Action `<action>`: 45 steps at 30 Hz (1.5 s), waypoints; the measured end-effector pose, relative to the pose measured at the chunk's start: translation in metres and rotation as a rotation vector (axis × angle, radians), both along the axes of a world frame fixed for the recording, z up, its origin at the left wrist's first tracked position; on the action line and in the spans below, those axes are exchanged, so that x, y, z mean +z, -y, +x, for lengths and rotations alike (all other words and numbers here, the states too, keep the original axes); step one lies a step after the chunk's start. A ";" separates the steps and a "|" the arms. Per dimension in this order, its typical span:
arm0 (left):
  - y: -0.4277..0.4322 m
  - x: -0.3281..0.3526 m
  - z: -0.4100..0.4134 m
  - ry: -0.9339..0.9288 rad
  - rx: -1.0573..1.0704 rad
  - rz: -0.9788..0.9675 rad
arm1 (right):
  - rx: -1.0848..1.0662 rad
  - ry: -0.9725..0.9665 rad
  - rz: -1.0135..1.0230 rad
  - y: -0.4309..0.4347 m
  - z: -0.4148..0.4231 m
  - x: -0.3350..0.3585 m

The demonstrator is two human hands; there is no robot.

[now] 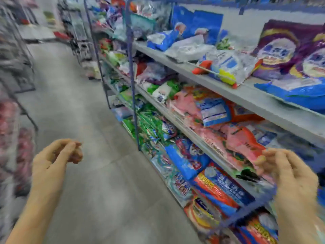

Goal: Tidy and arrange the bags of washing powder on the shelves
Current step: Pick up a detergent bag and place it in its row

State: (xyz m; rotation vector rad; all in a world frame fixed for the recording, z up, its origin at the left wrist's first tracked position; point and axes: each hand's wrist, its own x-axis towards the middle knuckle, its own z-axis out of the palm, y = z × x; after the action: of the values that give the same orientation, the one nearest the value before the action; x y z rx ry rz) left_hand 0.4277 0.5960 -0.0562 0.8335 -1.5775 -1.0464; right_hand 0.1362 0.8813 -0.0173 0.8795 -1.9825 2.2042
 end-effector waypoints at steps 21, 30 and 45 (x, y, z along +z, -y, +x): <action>0.265 -0.001 -0.168 -0.116 -0.100 0.041 | -0.094 -0.106 0.033 0.270 -0.142 0.024; 0.361 0.010 -0.304 -0.109 -0.415 0.058 | -0.415 -0.907 0.732 0.303 -0.211 0.082; 0.457 0.052 -0.428 -0.122 -0.908 -0.005 | -0.618 -0.511 1.302 0.330 -0.235 0.099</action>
State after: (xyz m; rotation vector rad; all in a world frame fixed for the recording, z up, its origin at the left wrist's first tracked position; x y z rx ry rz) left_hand -0.0003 0.1391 -0.0040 -0.0096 -1.8796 -1.6740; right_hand -0.0984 0.5509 0.0821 0.5749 -2.6764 0.1787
